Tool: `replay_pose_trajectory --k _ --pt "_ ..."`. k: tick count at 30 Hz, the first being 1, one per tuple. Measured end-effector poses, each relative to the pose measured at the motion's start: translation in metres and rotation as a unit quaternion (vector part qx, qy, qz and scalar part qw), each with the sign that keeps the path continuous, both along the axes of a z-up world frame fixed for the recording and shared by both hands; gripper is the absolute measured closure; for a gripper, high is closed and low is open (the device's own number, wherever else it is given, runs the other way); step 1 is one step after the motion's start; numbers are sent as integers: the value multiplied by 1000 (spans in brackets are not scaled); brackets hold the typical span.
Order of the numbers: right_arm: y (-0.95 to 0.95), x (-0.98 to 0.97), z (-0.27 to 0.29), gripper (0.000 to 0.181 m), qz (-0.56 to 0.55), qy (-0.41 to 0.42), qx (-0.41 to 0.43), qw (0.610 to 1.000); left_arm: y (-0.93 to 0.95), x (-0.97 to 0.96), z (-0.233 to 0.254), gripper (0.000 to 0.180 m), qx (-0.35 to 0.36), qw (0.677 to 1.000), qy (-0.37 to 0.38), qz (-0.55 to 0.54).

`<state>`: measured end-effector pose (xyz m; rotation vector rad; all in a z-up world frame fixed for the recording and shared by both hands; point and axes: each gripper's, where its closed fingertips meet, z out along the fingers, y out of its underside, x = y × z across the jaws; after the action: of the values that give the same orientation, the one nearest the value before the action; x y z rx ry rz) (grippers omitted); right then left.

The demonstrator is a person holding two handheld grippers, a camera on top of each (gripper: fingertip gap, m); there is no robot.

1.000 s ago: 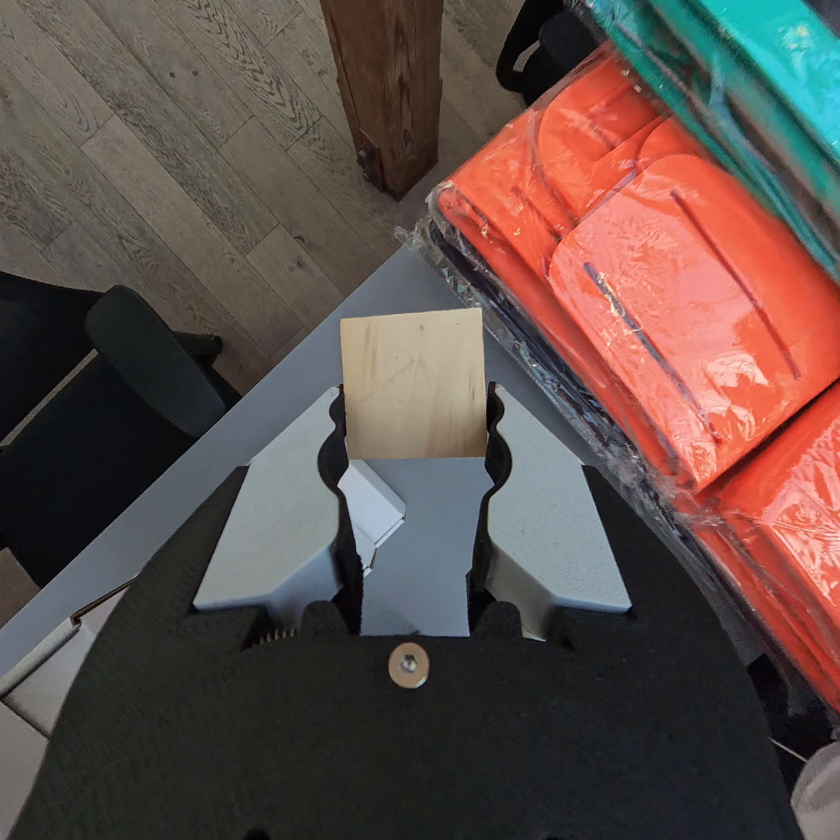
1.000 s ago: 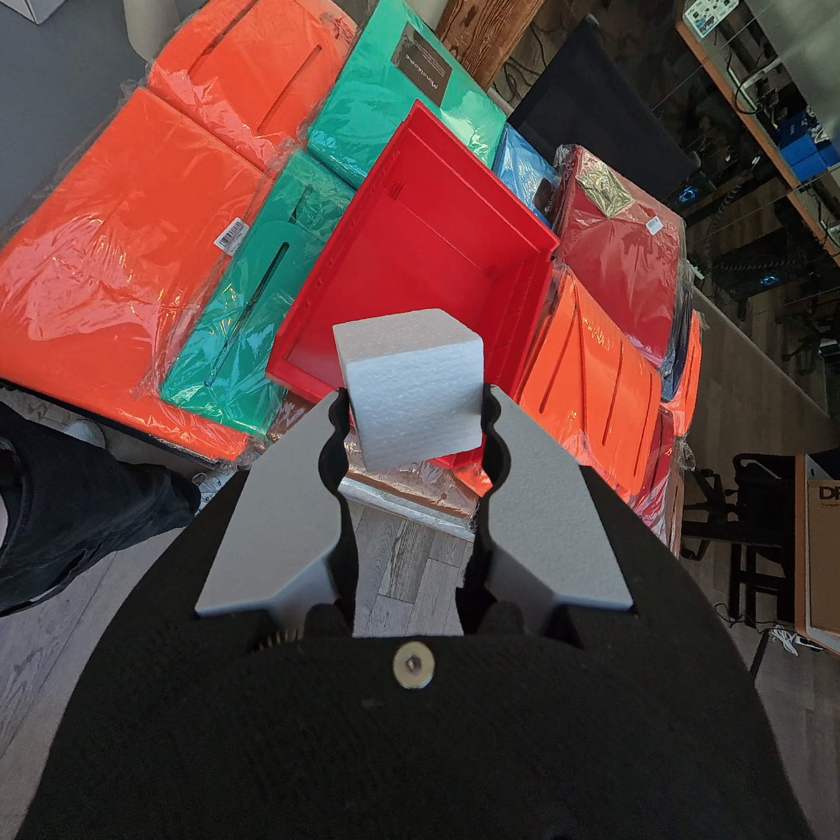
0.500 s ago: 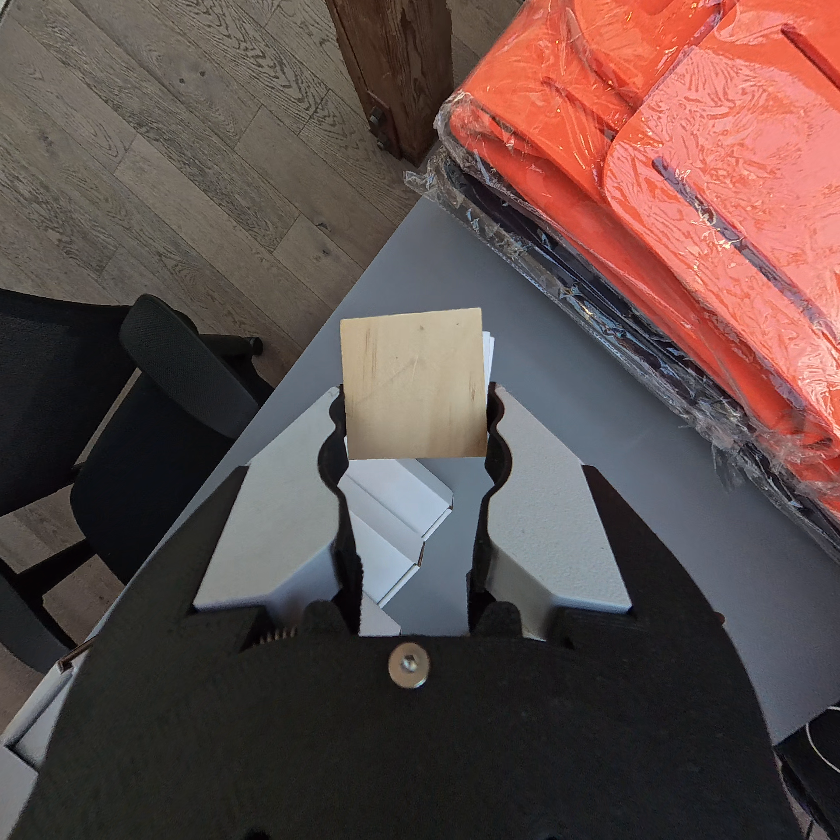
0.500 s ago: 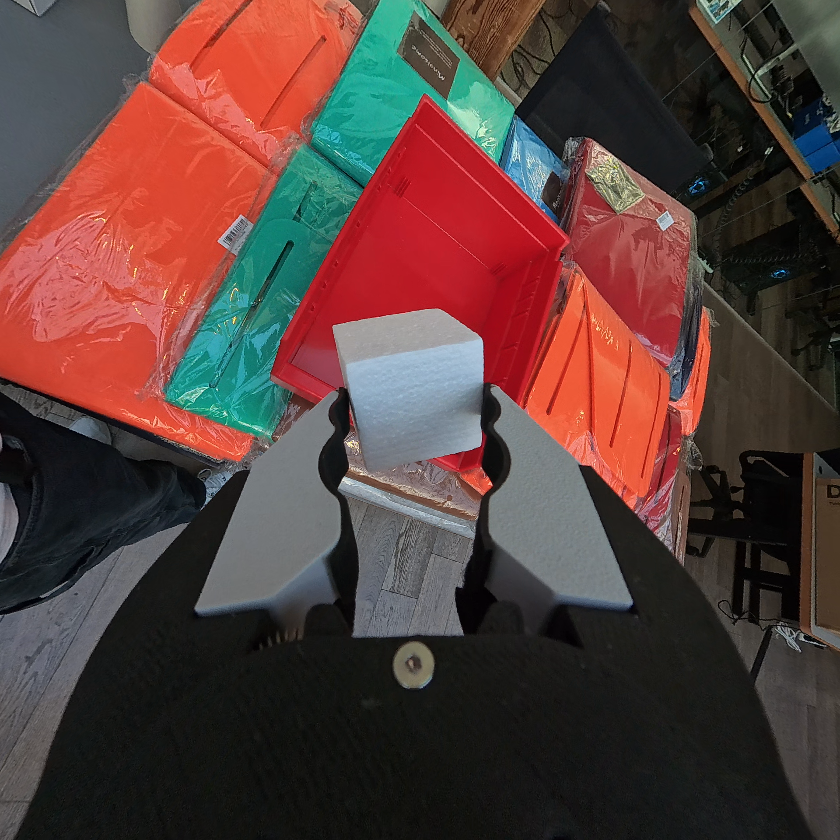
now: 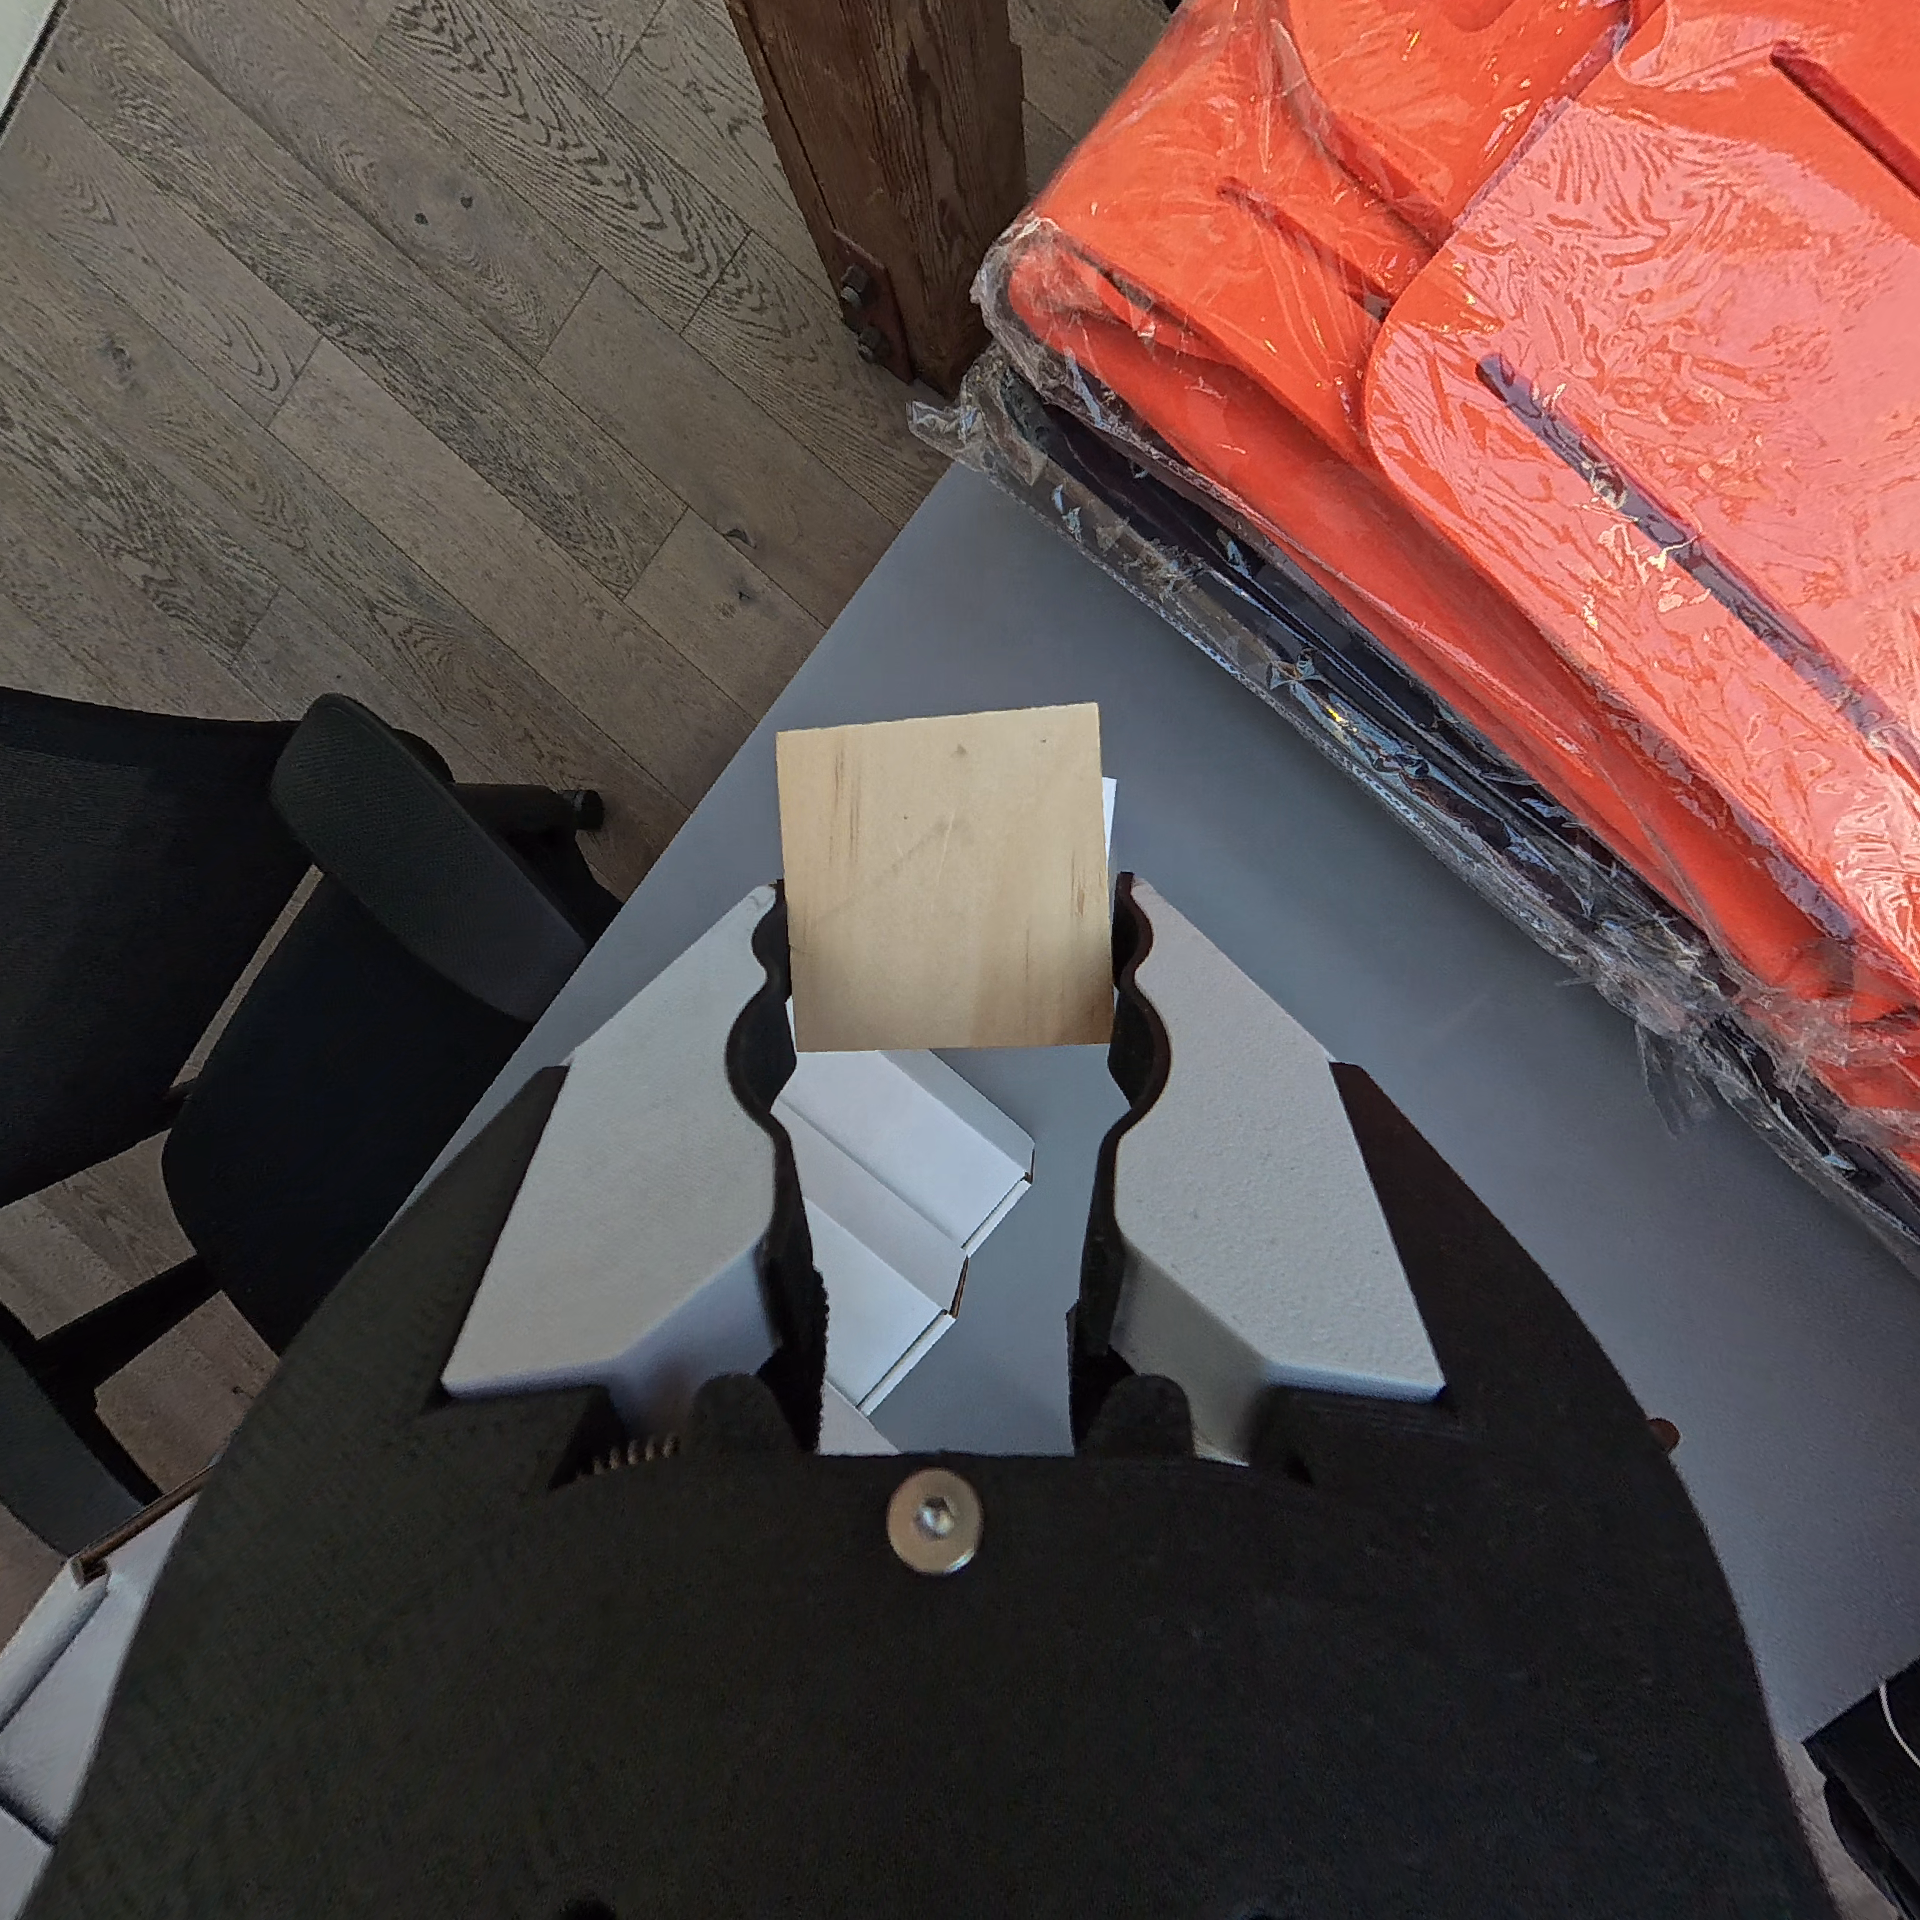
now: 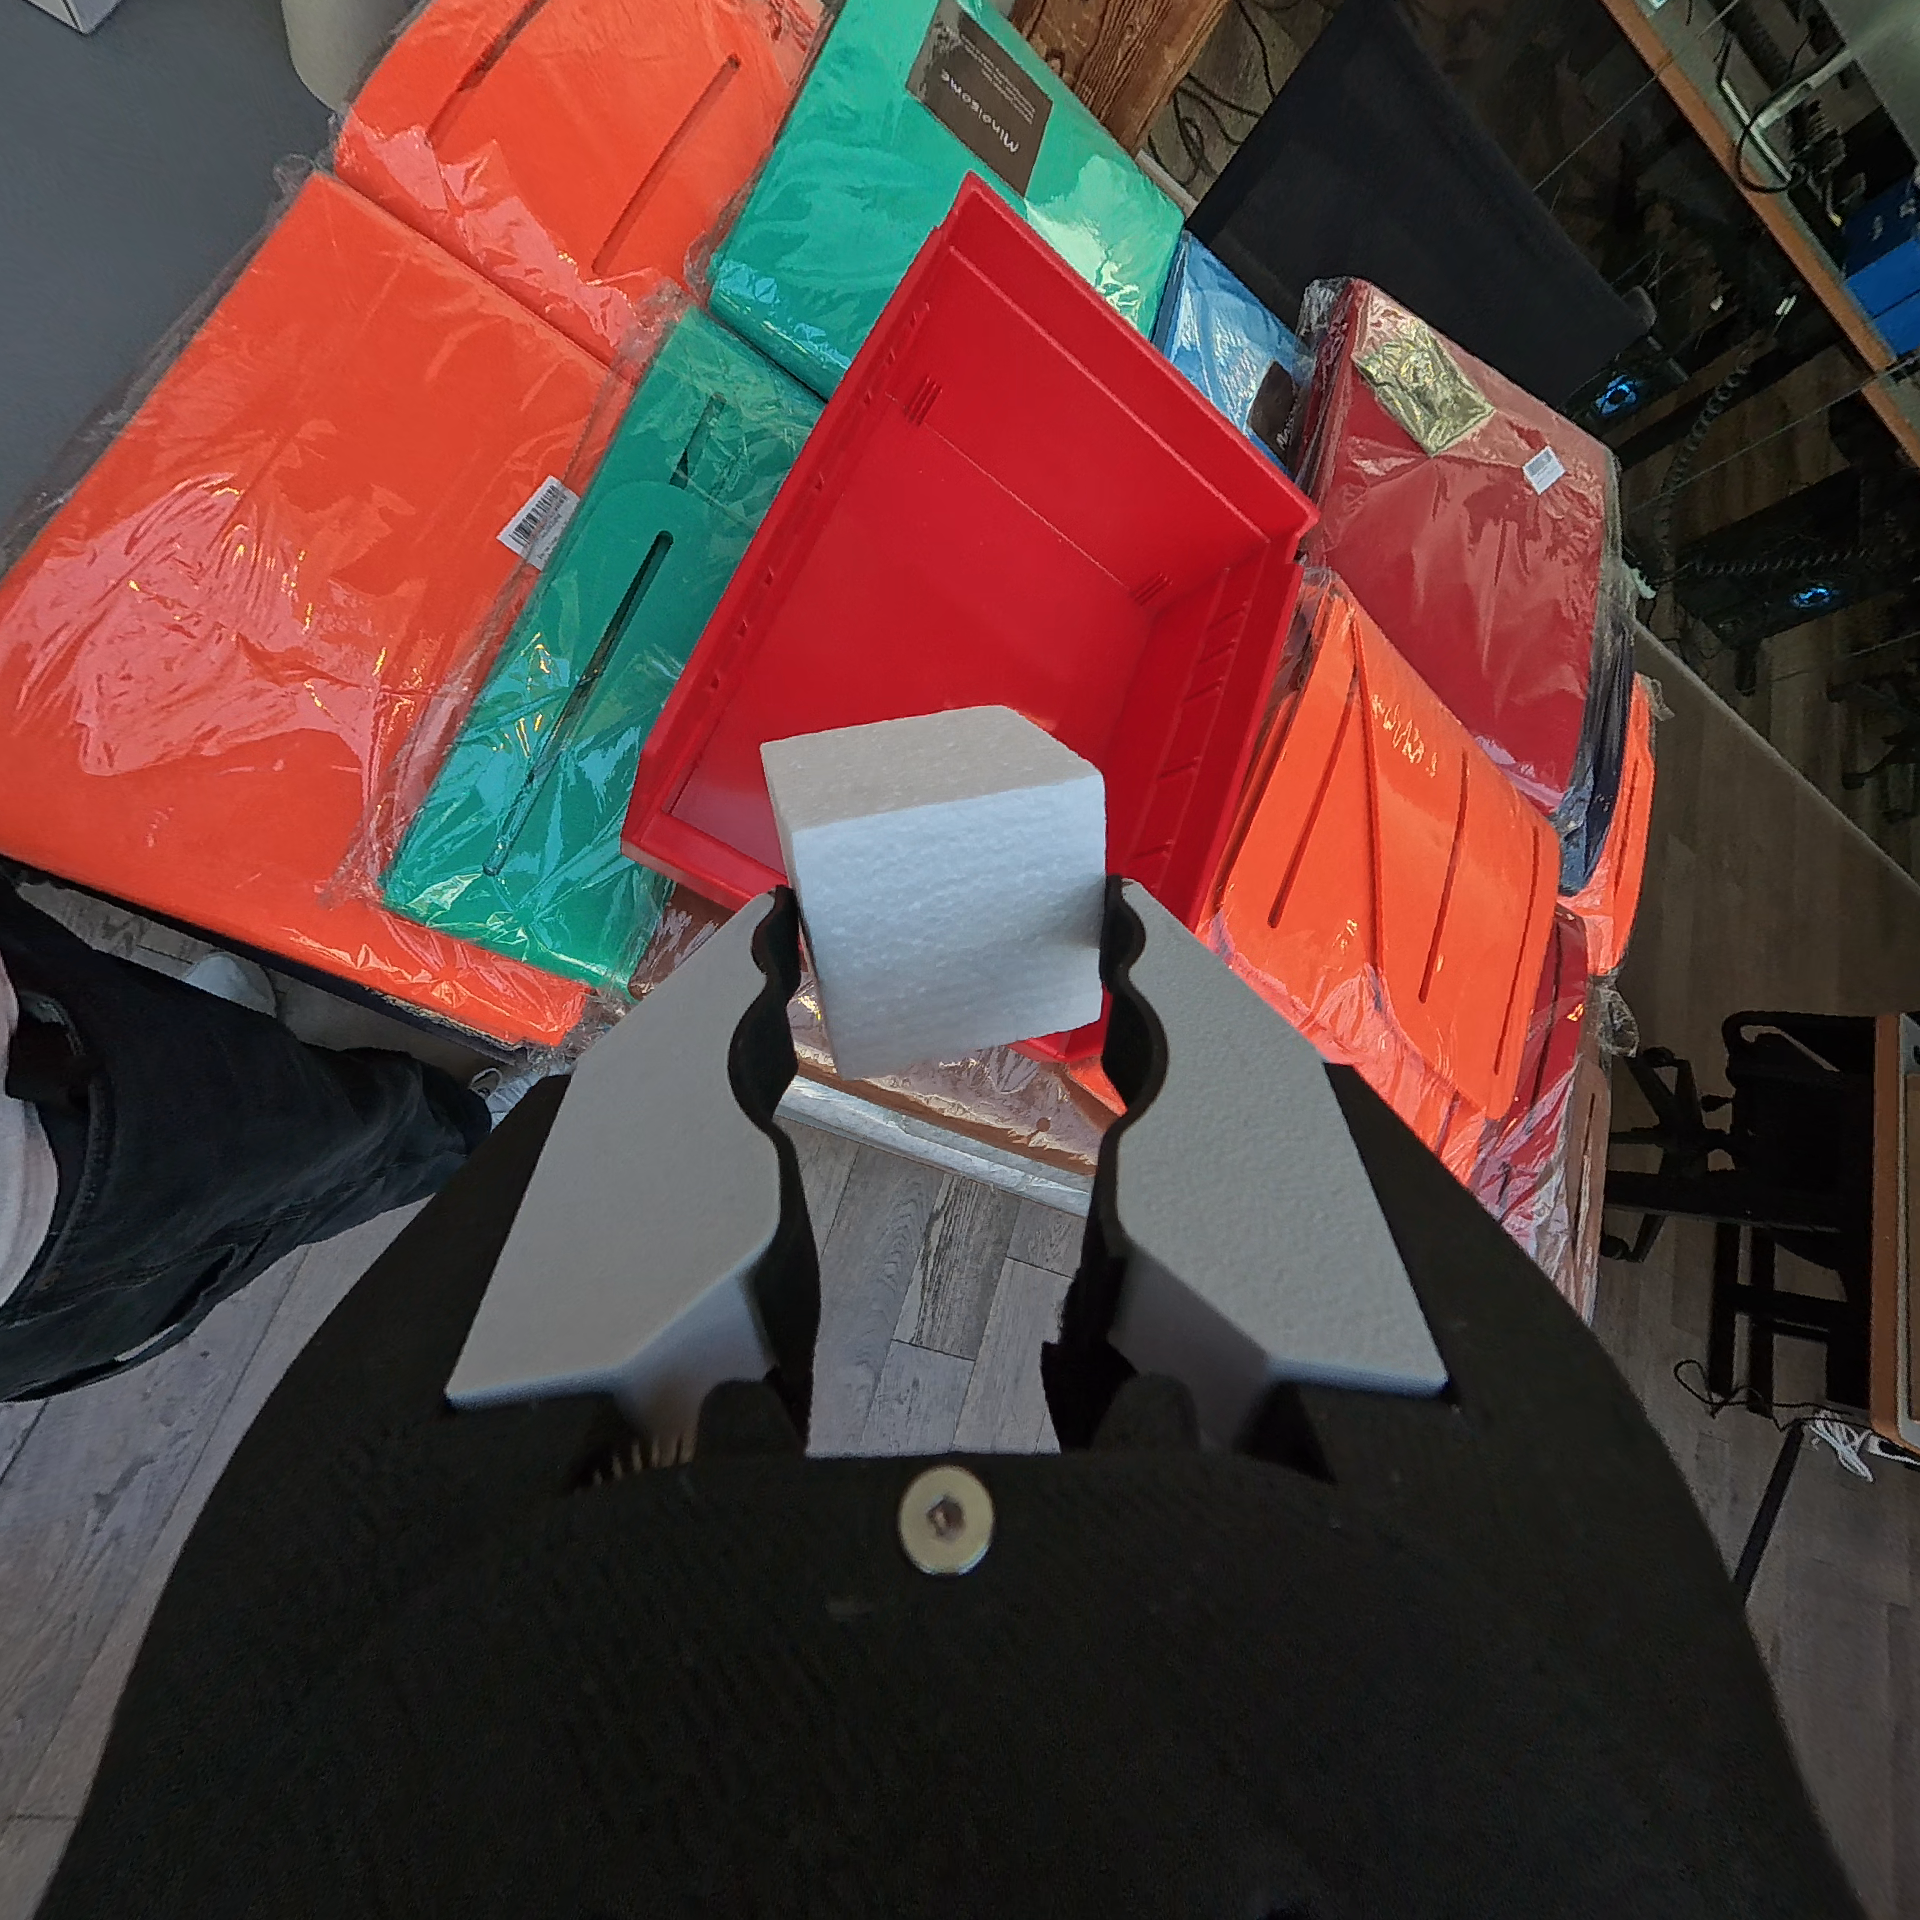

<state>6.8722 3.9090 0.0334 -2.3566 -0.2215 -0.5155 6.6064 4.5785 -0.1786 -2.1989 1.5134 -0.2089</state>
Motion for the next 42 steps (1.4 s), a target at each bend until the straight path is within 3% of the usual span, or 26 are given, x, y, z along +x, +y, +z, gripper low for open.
replay_pose_trajectory --k 8,12,19,24,30,36,42 --pt "-3 -2 -7 124 4 12 -8 1000 -1 -1 -5 119 16 1000 11 -5" --pt "-2 -3 -7 124 6 12 -5 1000 -1 2 1 99 13 1000 -11 2" --pt "19 1 7 124 33 -1 -1 999 -13 -3 27 98 31 997 -71 10" --pt "76 10 53 124 81 -50 11 995 -70 -28 51 98 46 986 -160 27" --pt "227 -20 161 124 211 -87 64 972 -220 -106 47 103 49 966 -250 41" --pt "406 -106 217 124 336 -66 74 937 -318 -227 50 101 79 952 -251 157" --pt "563 -204 159 124 361 63 40 930 -368 -384 92 101 172 910 -195 323"
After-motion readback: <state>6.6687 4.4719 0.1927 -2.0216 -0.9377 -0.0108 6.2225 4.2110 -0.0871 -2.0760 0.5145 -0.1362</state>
